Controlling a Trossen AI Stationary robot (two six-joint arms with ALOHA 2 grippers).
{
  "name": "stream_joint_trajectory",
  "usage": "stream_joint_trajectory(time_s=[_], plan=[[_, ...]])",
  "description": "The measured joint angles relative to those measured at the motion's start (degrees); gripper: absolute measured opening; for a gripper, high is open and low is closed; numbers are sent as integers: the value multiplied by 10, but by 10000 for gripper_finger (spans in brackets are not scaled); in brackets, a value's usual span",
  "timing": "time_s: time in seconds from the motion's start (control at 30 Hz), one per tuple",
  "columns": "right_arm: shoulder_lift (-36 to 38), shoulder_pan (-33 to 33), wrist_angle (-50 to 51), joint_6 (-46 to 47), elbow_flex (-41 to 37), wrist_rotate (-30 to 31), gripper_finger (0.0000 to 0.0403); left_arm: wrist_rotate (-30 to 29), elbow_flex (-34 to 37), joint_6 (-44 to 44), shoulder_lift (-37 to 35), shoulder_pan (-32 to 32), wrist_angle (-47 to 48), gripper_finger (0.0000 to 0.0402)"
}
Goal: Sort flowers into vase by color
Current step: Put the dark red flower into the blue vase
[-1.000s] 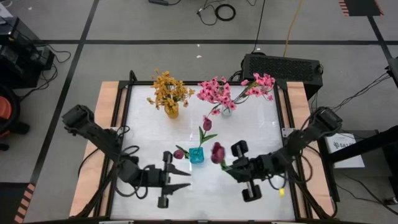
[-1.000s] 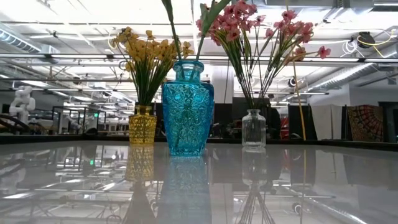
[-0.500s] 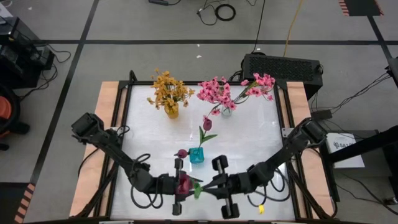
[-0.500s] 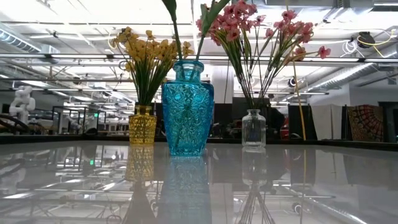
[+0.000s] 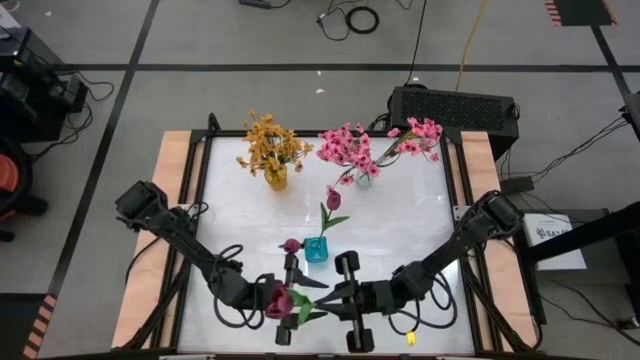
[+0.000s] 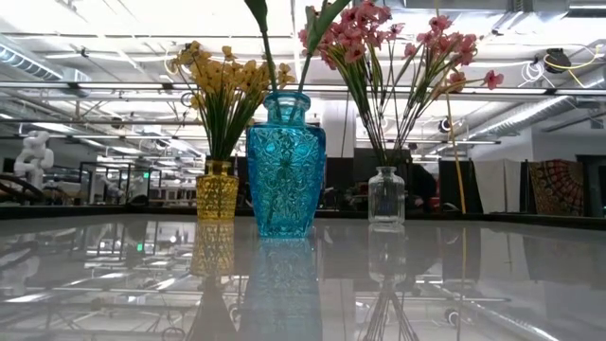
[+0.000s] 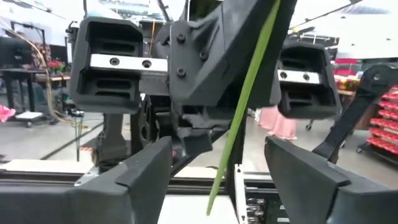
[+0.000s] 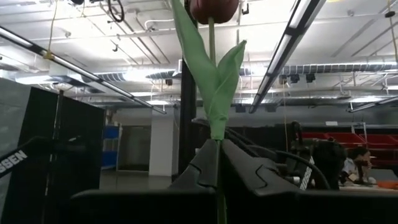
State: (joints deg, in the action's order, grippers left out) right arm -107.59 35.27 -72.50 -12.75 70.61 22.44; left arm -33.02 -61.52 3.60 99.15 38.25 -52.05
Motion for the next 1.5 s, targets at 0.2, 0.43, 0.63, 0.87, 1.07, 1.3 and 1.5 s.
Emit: stream_joint_trajectory(time_s=[0.2, 0.43, 0.63, 0.87, 1.07, 1.3, 1.5], plan=[[0, -3, 12, -4, 0, 0, 0, 38, 0, -17, -1, -4, -1, 269], [0, -12, 35, -6, 0, 3, 0, 51, 0, -33, -1, -12, 3, 269], [0, -11, 37, -14, 0, 3, 0, 60, 0, -33, -1, -11, 7, 245], [0, -11, 39, -14, -1, 0, 0, 59, 0, -33, -1, -17, 11, 162], [0, -11, 38, -14, -1, 0, 0, 59, 0, -48, -2, -23, 22, 90], [1, -7, 35, -14, -1, 8, 0, 64, 0, -46, -2, -22, 22, 13], [1, -1, 37, -19, -1, 38, 22, 69, 0, -46, -2, -22, 31, 10]])
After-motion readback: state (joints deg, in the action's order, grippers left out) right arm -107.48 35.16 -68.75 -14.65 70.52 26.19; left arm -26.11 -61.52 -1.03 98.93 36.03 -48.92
